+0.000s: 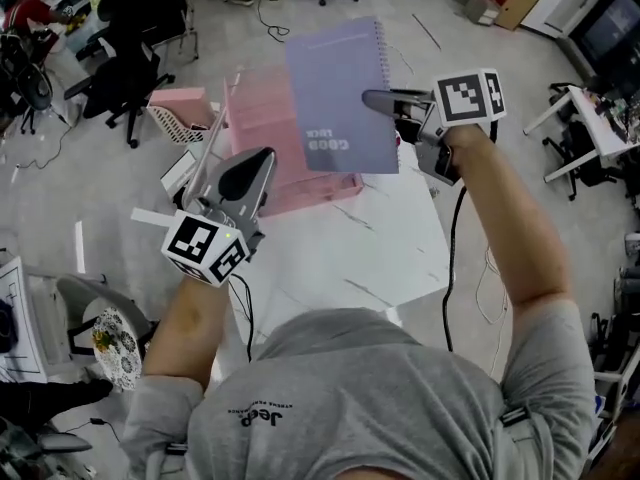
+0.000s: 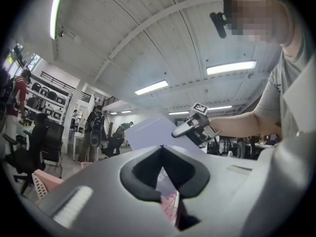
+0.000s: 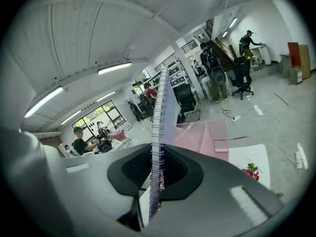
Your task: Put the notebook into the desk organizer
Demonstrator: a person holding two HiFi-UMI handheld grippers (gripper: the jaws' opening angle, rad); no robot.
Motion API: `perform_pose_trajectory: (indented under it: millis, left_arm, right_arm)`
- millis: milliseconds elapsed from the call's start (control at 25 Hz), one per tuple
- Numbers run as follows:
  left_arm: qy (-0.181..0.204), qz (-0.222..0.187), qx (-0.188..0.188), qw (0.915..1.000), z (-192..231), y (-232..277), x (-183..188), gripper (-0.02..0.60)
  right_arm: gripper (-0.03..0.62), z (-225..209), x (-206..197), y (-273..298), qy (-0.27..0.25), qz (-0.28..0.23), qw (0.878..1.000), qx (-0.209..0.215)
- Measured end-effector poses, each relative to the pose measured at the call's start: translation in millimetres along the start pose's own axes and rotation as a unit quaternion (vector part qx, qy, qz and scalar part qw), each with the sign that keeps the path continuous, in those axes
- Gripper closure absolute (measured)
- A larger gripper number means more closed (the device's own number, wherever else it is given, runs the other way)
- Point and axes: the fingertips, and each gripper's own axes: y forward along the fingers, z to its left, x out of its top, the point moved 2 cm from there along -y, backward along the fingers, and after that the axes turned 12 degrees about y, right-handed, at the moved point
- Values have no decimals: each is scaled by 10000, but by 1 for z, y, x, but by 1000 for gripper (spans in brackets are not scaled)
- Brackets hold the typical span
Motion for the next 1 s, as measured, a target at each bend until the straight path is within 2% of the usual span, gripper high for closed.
perform_pose_trajectory:
  millis: [160, 280, 400, 560, 640, 720, 840, 1000]
  left_arm:
    - [52, 84, 326, 9994, 39, -30, -4, 525]
    - [80, 143, 546, 9984, 63, -51, -10, 525]
    - [42, 189, 732, 9971, 82, -69, -17, 525]
    - [-36, 286, 899, 9955, 99, -88, -29, 525]
    - [-74, 338, 940, 9950, 104, -94, -34, 525]
    - [-114, 372, 961, 9946, 109, -98, -40, 525]
    - [-174, 386, 956, 9945, 113, -100, -48, 525]
    - [-210, 345, 889, 9952, 114, -96, -50, 525]
  right_arm:
    - [560, 22, 16, 64, 167, 243, 9984, 486]
    - [560, 23, 16, 106, 512, 466, 9948, 740]
    - [560, 9, 10, 140, 836, 689, 9907, 826]
    - [560, -25, 1, 176, 1206, 888, 9864, 672]
    - [560, -47, -2, 185, 1284, 943, 9863, 418]
    - [560, -66, -6, 191, 1137, 1062, 9878, -31]
    - [560, -84, -16, 200, 552, 1315, 9864, -823]
    - [559, -94, -24, 211, -332, 1543, 9716, -1761]
